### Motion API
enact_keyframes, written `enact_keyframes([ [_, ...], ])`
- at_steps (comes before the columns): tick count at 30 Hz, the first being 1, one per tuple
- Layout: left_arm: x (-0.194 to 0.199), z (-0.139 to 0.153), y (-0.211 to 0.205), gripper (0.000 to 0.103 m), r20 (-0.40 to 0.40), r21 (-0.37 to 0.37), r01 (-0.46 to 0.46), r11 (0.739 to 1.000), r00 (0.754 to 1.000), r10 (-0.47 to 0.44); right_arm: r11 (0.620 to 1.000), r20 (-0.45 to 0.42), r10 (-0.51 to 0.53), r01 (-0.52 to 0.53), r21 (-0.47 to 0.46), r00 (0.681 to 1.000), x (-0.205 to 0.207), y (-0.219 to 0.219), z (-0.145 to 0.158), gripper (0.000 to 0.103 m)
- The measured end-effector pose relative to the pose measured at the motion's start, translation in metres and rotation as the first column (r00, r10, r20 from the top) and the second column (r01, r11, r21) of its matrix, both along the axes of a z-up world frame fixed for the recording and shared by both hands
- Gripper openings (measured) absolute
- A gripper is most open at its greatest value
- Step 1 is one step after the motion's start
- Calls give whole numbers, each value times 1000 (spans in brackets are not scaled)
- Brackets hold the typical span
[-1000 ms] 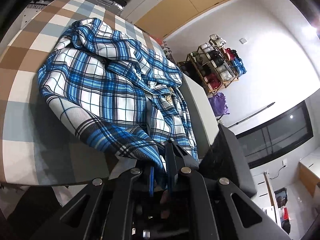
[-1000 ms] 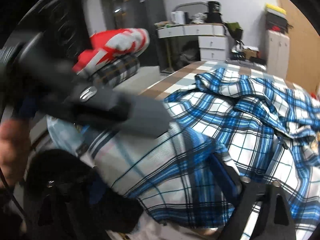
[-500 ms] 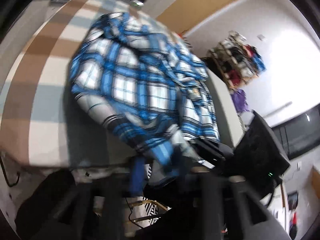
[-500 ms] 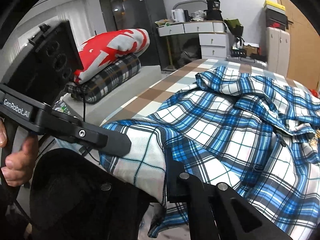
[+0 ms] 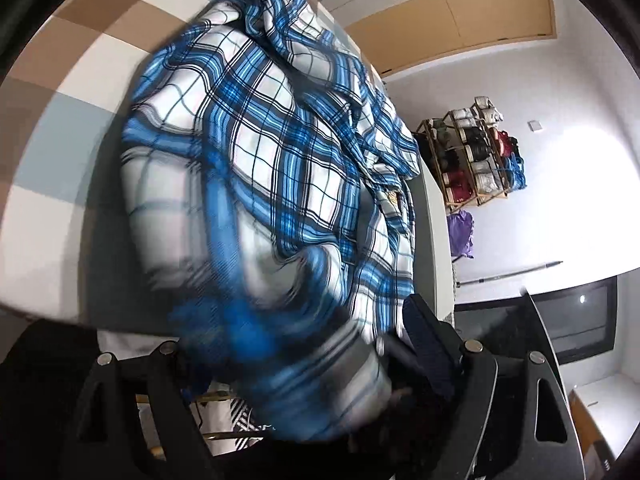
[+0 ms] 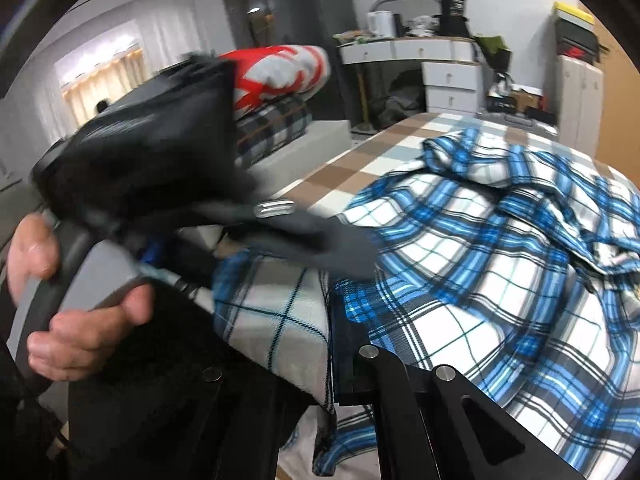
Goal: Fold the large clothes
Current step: 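Lift the plaid shirt off the bed with both grippers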
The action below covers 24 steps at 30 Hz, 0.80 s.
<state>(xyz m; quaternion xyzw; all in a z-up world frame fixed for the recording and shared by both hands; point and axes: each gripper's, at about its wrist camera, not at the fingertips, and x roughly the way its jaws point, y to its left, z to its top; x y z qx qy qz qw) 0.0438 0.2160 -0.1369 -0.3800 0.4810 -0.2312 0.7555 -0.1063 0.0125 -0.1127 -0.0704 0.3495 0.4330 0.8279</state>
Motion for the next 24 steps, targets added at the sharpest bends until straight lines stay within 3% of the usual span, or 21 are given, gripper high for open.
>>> enact_keyframes([
  [4, 1, -2, 0, 80, 27, -3, -14, 1000, 1000, 14, 999, 10, 19, -18, -39, 1000, -6, 3, -4, 7],
  [6, 0, -2, 3, 60, 37, -9, -13, 1000, 999, 14, 997, -18, 21, -22, -73, 1000, -5, -2, -7, 21],
  [7, -1, -3, 4, 54, 39, -4, -8, 1000, 999, 9, 997, -43, 18, -21, -71, 999, -4, -7, -8, 39],
  [8, -1, -3, 6, 40, 40, 5, -9, 1000, 999, 9, 998, -79, 14, -18, -53, 997, -3, -17, -8, 51],
  [11, -1, -7, 6, 8, 29, 53, 14, 999, 999, -16, 997, -193, 1, 15, 81, 981, -3, -59, -3, 58],
  [15, -3, -6, 4, 3, 45, 68, 31, 997, 998, -34, 959, -311, -32, 116, 257, 950, -15, -138, 13, 62],
  [19, -6, -3, 7, 3, 39, 82, 47, 995, 998, -50, 894, -275, -225, 310, 323, 935, -31, -234, 41, 89],
  [20, -4, -2, 6, 3, 39, 89, 50, 995, 998, -54, 866, -261, -325, 397, 304, 909, -34, -261, 47, 95],
  [22, -4, -2, 6, 3, 41, 94, 62, 994, 997, -66, 804, -268, -468, 531, 266, 842, -33, -302, 49, 96],
  [24, -2, -2, 4, 3, 43, 87, 72, 994, 996, -76, 757, -357, -534, 621, 201, 767, -21, -335, 37, 96],
])
